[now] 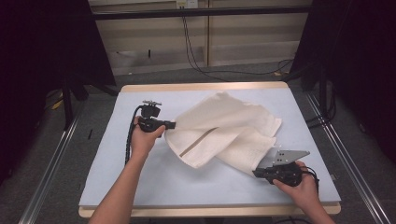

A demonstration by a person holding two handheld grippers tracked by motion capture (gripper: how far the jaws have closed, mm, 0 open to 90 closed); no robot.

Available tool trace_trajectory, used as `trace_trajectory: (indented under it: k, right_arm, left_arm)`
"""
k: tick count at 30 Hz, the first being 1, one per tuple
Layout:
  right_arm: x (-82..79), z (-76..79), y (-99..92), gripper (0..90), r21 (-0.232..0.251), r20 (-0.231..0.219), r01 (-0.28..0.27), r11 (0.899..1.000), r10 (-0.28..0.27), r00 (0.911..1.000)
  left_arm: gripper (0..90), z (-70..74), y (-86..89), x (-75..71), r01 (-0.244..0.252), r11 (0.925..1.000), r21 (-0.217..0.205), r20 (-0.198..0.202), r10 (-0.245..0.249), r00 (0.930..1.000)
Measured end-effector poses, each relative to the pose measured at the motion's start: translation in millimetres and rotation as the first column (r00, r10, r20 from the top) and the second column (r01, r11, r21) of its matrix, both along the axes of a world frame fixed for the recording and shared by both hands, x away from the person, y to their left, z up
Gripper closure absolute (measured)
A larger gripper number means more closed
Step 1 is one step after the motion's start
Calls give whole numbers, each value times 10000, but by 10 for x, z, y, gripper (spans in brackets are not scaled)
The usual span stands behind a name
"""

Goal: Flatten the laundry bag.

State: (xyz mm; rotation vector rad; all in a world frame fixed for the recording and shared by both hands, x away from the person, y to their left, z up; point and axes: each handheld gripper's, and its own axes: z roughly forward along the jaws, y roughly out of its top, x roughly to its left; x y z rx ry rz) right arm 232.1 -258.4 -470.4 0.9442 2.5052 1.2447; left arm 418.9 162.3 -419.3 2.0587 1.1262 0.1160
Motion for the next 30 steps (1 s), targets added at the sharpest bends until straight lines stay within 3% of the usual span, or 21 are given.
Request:
trace_trajectory:
  k: [4, 5, 6, 8, 9, 10, 23, 30]
  right_arm:
    - [1, -2, 0, 877, -32, -8, -3, 10000, 3, 10000]
    - [0, -3, -1, 877, -34, 1, -16, 10000, 16, 10000]
    - [-1, -2, -1, 877, -30, 3, -6, 10000, 6, 10000]
    - [-1, -2, -2, 877, -23, -1, -11, 10000, 11, 10000]
    - [3, -4, -4, 877, -17, -14, -45, 10000, 45, 10000]
    - [6, -6, -5, 877, 21, -44, -96, 10000, 97, 9999]
    - [4, -12, 37, 877, -67, -34, -112, 9999, 111, 9999]
    - [-8, -19, 106, 877, -144, -45, -180, 9997, 179, 9998]
  left_arm:
    - [784, -36, 23, 52, -240, 9997, 54, 0, 240, 9997]
    - [770, -59, 33, 69, -500, 9984, 247, 36, 499, 9987]
    - [745, -62, 41, 72, -554, 9972, 507, 51, 552, 9985]
    - [670, -77, 45, 74, -596, 9967, 558, -26, 598, 9982]
    - [632, -98, 54, 67, -532, 9945, 899, -142, 547, 9984]
    - [594, -103, 59, 60, -596, 9941, 904, -127, 610, 9981]
    - [310, 29, 115, -146, -238, 9984, 517, -462, 262, 9986]
    - [245, 52, 161, -309, -182, 9998, 67, -243, 183, 9995]
